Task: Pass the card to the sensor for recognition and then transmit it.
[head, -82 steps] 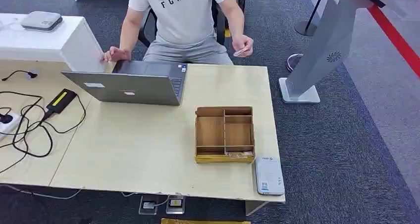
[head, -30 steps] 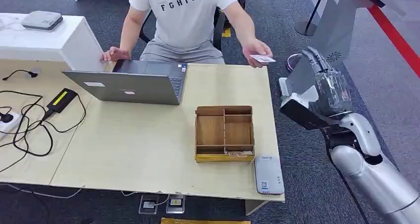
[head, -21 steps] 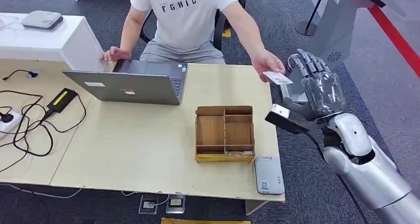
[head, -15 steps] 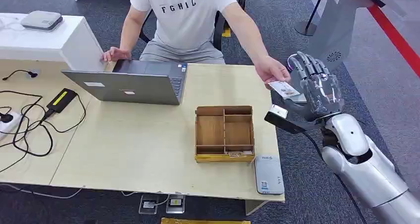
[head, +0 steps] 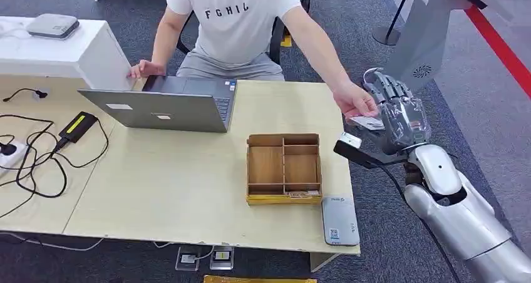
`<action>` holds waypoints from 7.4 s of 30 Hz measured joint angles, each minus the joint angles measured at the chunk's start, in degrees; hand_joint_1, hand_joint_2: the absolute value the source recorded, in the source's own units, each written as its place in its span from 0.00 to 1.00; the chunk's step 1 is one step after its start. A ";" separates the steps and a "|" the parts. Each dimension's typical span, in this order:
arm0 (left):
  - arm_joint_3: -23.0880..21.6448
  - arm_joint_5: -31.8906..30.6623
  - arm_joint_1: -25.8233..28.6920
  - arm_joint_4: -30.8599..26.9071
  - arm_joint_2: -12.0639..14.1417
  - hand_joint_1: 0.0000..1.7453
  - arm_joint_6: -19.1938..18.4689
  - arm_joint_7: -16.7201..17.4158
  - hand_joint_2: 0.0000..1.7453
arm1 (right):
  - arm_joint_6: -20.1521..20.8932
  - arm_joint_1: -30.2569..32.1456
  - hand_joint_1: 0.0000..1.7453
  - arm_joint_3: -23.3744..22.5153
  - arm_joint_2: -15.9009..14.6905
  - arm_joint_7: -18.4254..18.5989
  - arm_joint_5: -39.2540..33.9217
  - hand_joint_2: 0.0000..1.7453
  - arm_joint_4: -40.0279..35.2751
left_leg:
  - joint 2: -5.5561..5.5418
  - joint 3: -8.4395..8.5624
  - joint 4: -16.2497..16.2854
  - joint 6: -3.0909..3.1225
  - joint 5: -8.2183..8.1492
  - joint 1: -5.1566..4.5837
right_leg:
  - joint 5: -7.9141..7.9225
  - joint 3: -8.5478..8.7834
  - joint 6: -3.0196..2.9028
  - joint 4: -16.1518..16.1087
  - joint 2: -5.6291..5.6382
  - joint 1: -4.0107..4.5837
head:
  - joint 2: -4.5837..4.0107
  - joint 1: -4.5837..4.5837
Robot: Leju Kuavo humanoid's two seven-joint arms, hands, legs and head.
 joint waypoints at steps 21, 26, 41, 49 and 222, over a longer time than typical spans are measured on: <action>0.00 0.42 0.05 0.07 -0.42 0.00 0.20 0.00 1.00 | 0.63 2.61 1.00 -2.93 -0.13 0.11 -3.10 1.00 -1.93 | 0.02 0.06 0.01 0.00 0.00 0.00 | 0.00 0.00 0.00 0.00 0.03 0.00 | 0.02 -0.02; 0.00 0.61 0.25 0.07 -0.42 0.00 0.28 0.04 1.00 | -0.17 6.75 1.00 -4.54 -1.66 1.07 -4.30 1.00 -5.24 | 0.03 0.06 0.01 0.00 -0.01 0.00 | 0.00 -0.01 0.00 -0.01 0.04 0.00 | 0.00 -0.02; 0.00 1.60 0.47 0.07 -0.46 0.00 1.33 1.14 1.00 | -3.74 19.30 1.00 -6.84 -6.45 0.90 -5.01 1.00 -12.98 | 0.11 0.06 0.01 0.00 -0.02 0.00 | 0.00 -0.01 0.00 -0.02 0.08 0.00 | 0.00 -0.02; 0.00 2.19 0.42 0.07 -0.48 0.00 1.68 0.81 1.00 | -3.19 21.97 1.00 -6.84 -7.28 0.96 -5.49 1.00 -15.76 | 0.15 0.07 0.01 0.00 -0.02 0.00 | 0.00 0.00 0.00 -0.02 0.10 0.00 | 0.00 -0.04; -1.90 1.51 -0.15 0.07 0.98 0.00 -1.57 1.20 0.00 | 4.87 -13.21 0.00 12.46 20.72 -7.54 4.78 0.00 22.95 | 0.25 0.07 0.00 -0.03 0.03 0.06 | 0.10 -0.03 -0.06 0.05 0.27 0.06 | 0.00 -0.02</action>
